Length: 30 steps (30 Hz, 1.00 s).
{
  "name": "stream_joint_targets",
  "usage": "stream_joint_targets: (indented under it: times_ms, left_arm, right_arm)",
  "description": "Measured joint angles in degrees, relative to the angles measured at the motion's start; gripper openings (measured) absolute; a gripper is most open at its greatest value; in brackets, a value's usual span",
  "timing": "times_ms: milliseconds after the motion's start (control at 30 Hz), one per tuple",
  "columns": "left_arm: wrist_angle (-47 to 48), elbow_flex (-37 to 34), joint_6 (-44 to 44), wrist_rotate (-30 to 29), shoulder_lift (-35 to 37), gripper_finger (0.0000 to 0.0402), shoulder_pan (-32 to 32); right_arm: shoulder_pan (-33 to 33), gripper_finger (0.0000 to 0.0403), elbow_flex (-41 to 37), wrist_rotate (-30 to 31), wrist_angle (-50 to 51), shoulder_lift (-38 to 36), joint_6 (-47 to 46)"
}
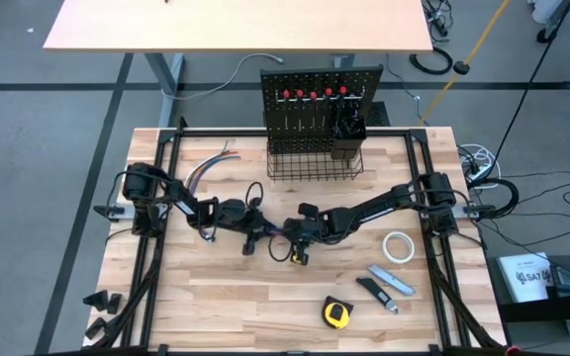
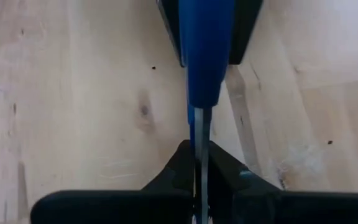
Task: Hang tools onto peg board
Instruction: Put the scissor into the black bin on the pegboard
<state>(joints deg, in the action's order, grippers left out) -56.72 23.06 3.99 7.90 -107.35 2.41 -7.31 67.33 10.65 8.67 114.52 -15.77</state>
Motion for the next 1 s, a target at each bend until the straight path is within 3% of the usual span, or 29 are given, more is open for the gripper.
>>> stream_joint_targets:
  times_ms: [167, 300, 433, 567, 700, 800, 1000]
  left_arm:
    - [6.11, 0.03, -3.46, 0.06, 3.87, 0.0189, 0.8]
    - [13.32, -0.17, -2.7, 0.66, 9.7, 0.0211, 1.93]
    - [14.21, -2.04, -1.73, -0.31, 12.59, 0.0216, 2.91]
    - [13.02, -4.28, -2.28, -1.52, 13.05, 0.0216, 4.14]
    - [10.27, -4.47, -3.8, -1.59, 13.03, 0.0217, 4.47]
    - [5.79, -4.24, -5.19, -1.27, 13.05, 0.0217, 4.39]
    - [-0.96, -2.52, -10.41, -3.38, 13.07, 0.0217, 4.16]
  right_arm:
    - [-0.5, 0.0008, -1.35, 3.42, 1.2, -1.34, 0.32]
    - [-0.68, 0.0008, -7.49, 6.94, -0.86, -6.55, -2.16]
    - [-0.68, 0.0008, -17.49, 7.49, -9.45, -15.72, -5.12]
    - [-0.68, 0.0008, -28.44, 10.32, -24.87, -27.28, -4.48]
    - [-0.61, 0.0008, -36.26, 10.61, -43.29, -37.21, 3.38]
    - [-0.08, 0.0008, -38.07, 11.01, -50.54, -43.67, 10.61]
    - [2.53, 0.0008, -38.07, 25.16, -52.67, -55.85, 26.06]
